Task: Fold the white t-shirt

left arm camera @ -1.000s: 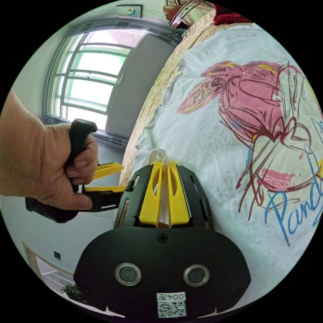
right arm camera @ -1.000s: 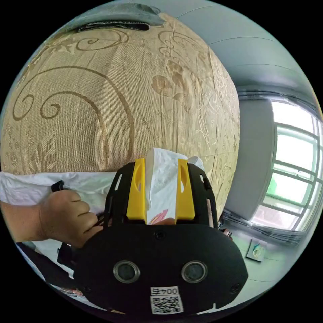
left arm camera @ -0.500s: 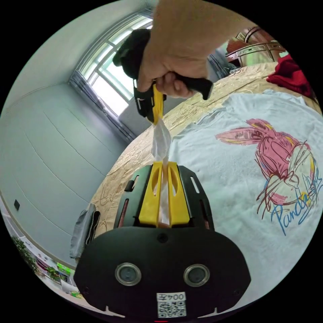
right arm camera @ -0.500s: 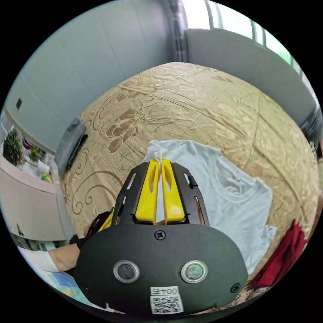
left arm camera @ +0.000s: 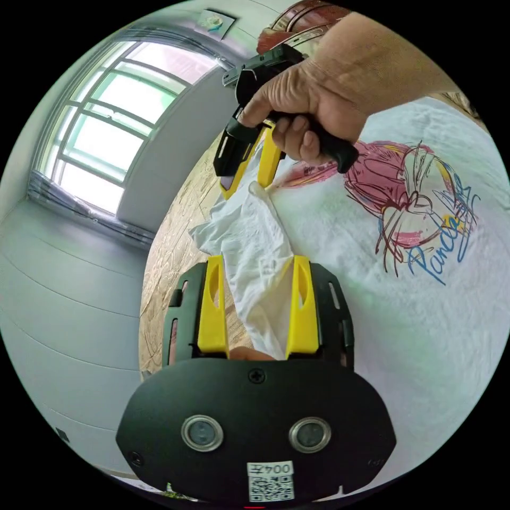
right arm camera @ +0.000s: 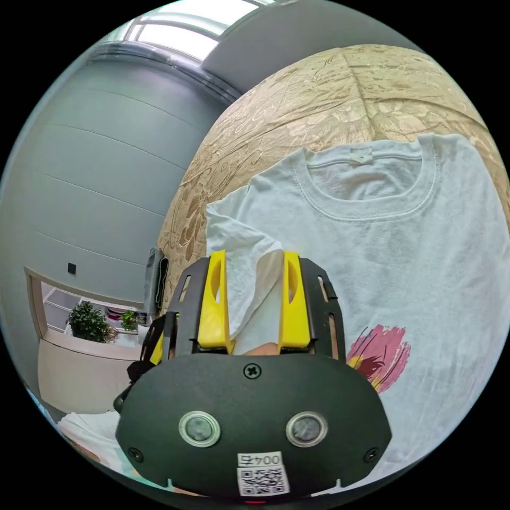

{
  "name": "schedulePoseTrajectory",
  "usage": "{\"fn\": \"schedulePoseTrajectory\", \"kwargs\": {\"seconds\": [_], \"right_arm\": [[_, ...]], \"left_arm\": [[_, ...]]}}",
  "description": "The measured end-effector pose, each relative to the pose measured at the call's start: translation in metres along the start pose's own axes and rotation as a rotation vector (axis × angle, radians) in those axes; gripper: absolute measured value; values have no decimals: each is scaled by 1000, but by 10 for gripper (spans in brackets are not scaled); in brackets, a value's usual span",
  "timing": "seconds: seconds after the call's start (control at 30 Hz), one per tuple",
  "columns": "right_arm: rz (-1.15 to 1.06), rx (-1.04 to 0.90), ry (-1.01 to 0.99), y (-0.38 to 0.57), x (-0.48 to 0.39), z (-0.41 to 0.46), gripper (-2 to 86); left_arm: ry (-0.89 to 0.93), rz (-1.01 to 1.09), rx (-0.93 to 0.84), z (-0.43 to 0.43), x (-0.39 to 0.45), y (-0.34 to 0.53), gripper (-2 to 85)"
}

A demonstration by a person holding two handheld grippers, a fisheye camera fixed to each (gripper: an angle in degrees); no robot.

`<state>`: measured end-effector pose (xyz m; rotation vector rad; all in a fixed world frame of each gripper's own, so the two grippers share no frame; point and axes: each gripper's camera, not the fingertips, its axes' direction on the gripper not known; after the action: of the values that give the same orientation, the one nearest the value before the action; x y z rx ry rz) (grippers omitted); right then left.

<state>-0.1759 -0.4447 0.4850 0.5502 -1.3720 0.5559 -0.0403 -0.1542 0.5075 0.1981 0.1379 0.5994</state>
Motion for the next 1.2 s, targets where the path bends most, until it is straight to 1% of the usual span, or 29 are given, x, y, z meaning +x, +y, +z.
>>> {"fn": "schedulePoseTrajectory", "kwargs": {"seconds": [0.03, 0.1, 0.13, 0.17, 0.2, 0.23, 0.3, 0.33, 0.37, 0.4, 0.47, 0.57, 0.63, 0.67, 0.7, 0.73, 0.8, 0.83, 0.87, 0.9, 0.97, 1.03, 1.07, 1.1, 1.13, 1.17, 1.2], "right_arm": [[-19, 55, 29, 8, -3, -13, 130], [-55, 122, 45, 22, -9, -29, 102], [-90, 135, 41, 32, -14, -35, 66], [-149, 135, 19, 44, -21, -37, 14], [-186, 127, 5, 50, -25, -36, 10], [-241, 83, -9, 60, -33, -29, 2], [-287, 0, -12, 71, -41, -13, -3], [-285, -43, -15, 74, -44, -2, -5], [-274, -81, -18, 74, -44, 9, -6], [-275, -99, -22, 74, -45, 14, -6], [-265, -146, -27, 74, -46, 33, -7], [-251, -254, -36, 87, -45, 53, -7], [-285, -325, -44, 109, -51, 55, -7], [-306, -348, -56, 125, -53, 49, -7], [-317, -366, -56, 133, -54, 47, -7], [-355, -377, -47, 144, -57, 40, -7], [-379, -315, -14, 150, -60, 24, -7], [-378, -248, -32, 147, -60, 11, -7], [-356, -186, -78, 142, -58, 3, -8], [-340, -166, -94, 139, -57, 1, -8], [-310, -165, -90, 131, -56, 8, -7], [-298, -129, -39, 129, -56, 7, -7], [-283, -100, -39, 126, -55, 3, -7], [-270, -88, -43, 124, -53, 1, -7], [-248, -74, -48, 122, -52, -1, -7], [-238, -77, -50, 120, -53, 1, -7], [-242, -82, -49, 120, -55, 2, -7]], "left_arm": [[15, -4, -1, 1, -8, 1, 202], [128, -42, 31, 1, -41, 8, 221], [164, -65, 46, 1, -51, 11, 219], [248, -132, 83, 2, -74, 20, 215], [335, -255, 122, 7, -102, 32, 201], [387, -335, 141, 11, -118, 39, 194], [652, -707, 241, 41, -185, 74, 148], [702, -810, 266, 51, -201, 84, 136], [767, -962, 319, 69, -225, 99, 116], [798, -1062, 328, 87, -242, 106, 100], [828, -1104, 261, 116, -257, 100, 87], [913, -1061, 114, 165, -264, 74, 77], [854, -1058, 28, 186, -269, 68, 74], [792, -1056, -29, 197, -275, 67, 72], [785, -1082, -53, 207, -283, 71, 69], [795, -1104, -49, 211, -287, 74, 69], [846, -1214, -3, 218, -302, 88, 70], [850, -1249, 37, 216, -306, 93, 70], [845, -1314, 125, 210, -313, 102, 68], [839, -1364, 176, 208, -318, 110, 65], [886, -1389, 160, 215, -322, 117, 58], [957, -1369, 202, 216, -329, 118, 49], [996, -1302, 256, 209, -334, 113, 43], [987, -1190, 236, 204, -336, 100, 39], [963, -1143, 188, 205, -335, 94, 38], [927, -1087, 96, 211, -333, 86, 35], [939, -1086, 40, 222, -331, 84, 33]]}}
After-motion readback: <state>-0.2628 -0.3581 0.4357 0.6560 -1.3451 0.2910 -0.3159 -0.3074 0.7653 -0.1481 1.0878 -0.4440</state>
